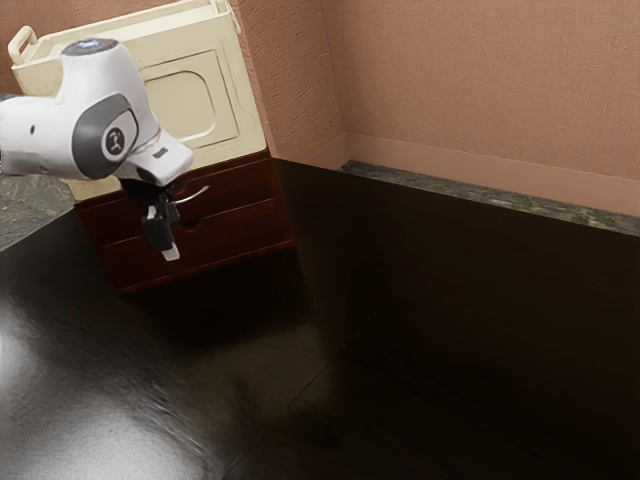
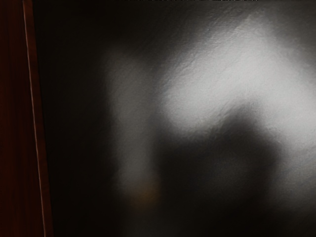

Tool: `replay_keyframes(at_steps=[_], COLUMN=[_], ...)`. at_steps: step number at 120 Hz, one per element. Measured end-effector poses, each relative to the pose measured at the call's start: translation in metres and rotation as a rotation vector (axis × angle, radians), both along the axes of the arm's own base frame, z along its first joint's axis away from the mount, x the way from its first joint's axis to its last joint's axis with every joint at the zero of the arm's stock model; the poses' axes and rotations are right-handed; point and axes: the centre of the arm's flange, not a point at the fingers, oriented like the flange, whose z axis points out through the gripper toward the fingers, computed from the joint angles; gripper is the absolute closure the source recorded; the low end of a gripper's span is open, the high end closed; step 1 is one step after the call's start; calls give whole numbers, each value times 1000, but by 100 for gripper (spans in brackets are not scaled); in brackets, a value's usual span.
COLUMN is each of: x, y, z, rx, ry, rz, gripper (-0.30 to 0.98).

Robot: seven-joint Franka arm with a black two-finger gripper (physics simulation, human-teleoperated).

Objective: Pull the drawer handle with one arm to open the drawer

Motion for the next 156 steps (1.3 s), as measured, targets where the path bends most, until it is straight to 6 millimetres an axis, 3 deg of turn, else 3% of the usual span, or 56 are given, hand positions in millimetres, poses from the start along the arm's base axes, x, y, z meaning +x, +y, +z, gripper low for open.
replay_keyframes(at_steps=[52,100,156], x=[15,31,44], y=[23,27,34], z=[14,9,-10], rx=[70,105,114], ry=[-110,-159,-146], rz=[-18,-39,-41], gripper=[0,0,0])
